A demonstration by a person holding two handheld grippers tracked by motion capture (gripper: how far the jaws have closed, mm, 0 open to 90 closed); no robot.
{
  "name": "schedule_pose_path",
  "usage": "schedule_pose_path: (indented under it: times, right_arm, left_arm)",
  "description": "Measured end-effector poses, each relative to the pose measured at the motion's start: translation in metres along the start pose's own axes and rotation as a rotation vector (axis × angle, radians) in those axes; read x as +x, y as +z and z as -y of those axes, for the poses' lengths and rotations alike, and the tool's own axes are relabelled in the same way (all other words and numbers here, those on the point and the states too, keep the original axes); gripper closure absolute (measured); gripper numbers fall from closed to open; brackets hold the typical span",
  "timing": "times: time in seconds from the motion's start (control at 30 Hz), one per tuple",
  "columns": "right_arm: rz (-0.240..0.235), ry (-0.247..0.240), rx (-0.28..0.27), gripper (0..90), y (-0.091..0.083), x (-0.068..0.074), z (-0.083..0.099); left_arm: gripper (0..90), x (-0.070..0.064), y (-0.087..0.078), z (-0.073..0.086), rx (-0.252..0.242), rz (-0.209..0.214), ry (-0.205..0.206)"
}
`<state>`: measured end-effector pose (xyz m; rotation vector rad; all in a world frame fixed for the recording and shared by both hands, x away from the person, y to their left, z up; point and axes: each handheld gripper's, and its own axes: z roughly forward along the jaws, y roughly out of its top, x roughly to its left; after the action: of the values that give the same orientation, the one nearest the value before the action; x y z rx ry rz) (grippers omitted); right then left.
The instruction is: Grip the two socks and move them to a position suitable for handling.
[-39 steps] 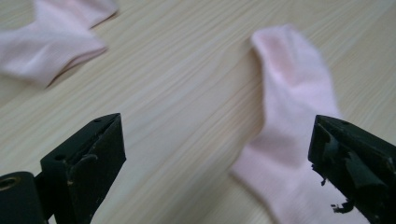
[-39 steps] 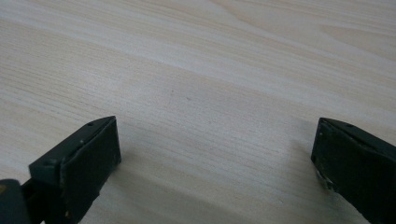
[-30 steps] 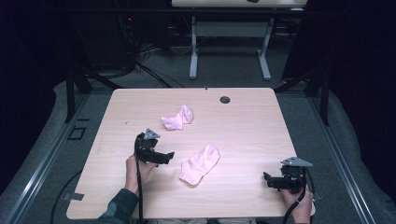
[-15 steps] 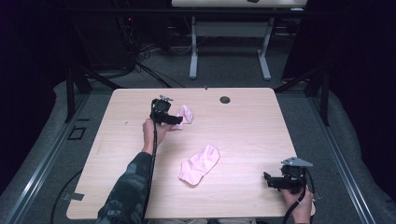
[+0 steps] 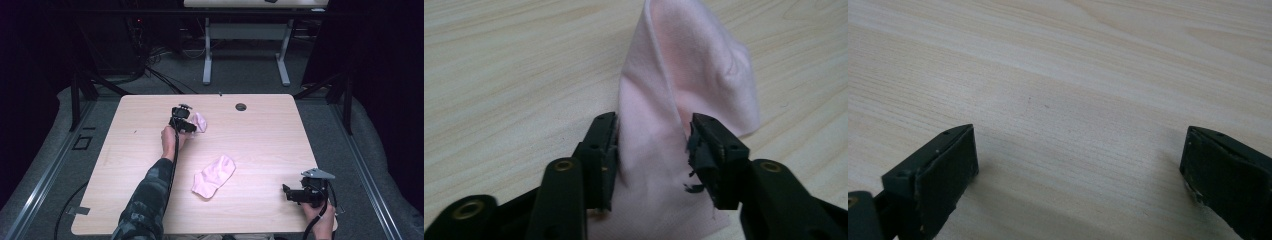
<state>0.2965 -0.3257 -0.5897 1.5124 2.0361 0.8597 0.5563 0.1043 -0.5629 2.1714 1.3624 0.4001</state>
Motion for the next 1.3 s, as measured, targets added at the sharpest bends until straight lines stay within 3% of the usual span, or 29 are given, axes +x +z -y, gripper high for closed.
schedule_pose_path:
  times: [0.13,0.3,0.37,0.53,0.63,0.67,0.73,0.77,0.83,0.87,0.9,1.0,1.07,1.1,1.13,1.2,1.3]
  right_arm:
    - [0.002,0.002,-0.002,1.3,0.000,0.000,0.000]
    - [0.004,0.004,-0.003,1.7,0.000,0.000,0.000]
    - [0.005,0.006,-0.004,1.9,0.000,0.000,0.000]
    - [0.005,0.006,-0.005,1.9,0.000,0.000,0.000]
    - [0.006,0.007,-0.005,1.9,0.000,0.000,0.000]
    - [0.006,0.007,-0.004,2.0,0.000,0.000,0.000]
    - [0.007,0.007,-0.005,2.0,0.000,0.000,0.000]
    - [0.007,0.007,-0.006,2.0,0.000,0.000,0.000]
    - [0.006,0.007,-0.003,2.0,0.000,0.000,0.000]
    - [0.006,0.008,-0.003,2.0,0.000,0.000,0.000]
    - [0.005,0.007,-0.005,2.5,0.000,0.000,0.000]
    - [0.004,0.006,-0.005,2.7,0.000,0.000,0.000]
    - [0.003,0.004,-0.008,3.0,0.000,0.000,0.000]
    - [0.002,0.004,-0.008,3.0,0.000,0.000,0.000]
    - [0.001,0.005,-0.005,3.0,0.000,0.000,0.000]
    - [0.001,0.005,-0.003,3.0,0.000,0.000,0.000]
    - [0.003,0.004,-0.004,2.7,0.000,0.000,0.000]
  left_arm:
    - [79.5,0.004,-0.001,0.004,-0.022,-0.013,0.004]
    - [84.8,0.002,-0.010,0.005,-0.039,0.026,0.023]
    - [85.0,-0.006,-0.025,0.007,-0.081,0.072,0.041]
    - [84.9,-0.039,-0.071,0.019,-0.151,0.177,0.130]
    - [84.9,-0.058,-0.084,0.033,-0.143,0.217,0.185]
    - [84.8,-0.065,-0.085,0.039,-0.130,0.208,0.215]
    - [84.8,-0.074,-0.083,0.051,-0.111,0.221,0.236]
    - [84.7,-0.076,-0.080,0.056,-0.095,0.200,0.252]
    - [84.6,-0.075,-0.069,0.063,-0.071,0.214,0.228]
    - [84.5,-0.076,-0.062,0.066,-0.063,0.182,0.235]
    - [84.1,-0.074,-0.057,0.067,-0.054,0.180,0.234]
    - [82.7,-0.070,-0.044,0.069,-0.034,0.195,0.214]
    - [71.4,-0.069,-0.045,0.068,-0.039,0.207,0.208]
    - [71.4,-0.069,-0.048,0.067,-0.043,0.208,0.208]
    - [62.5,-0.070,-0.052,0.067,-0.053,0.205,0.211]
    - [43.1,-0.070,-0.066,0.065,-0.085,0.207,0.208]
    - [24.5,-0.067,-0.098,0.069,-0.159,0.199,0.208]
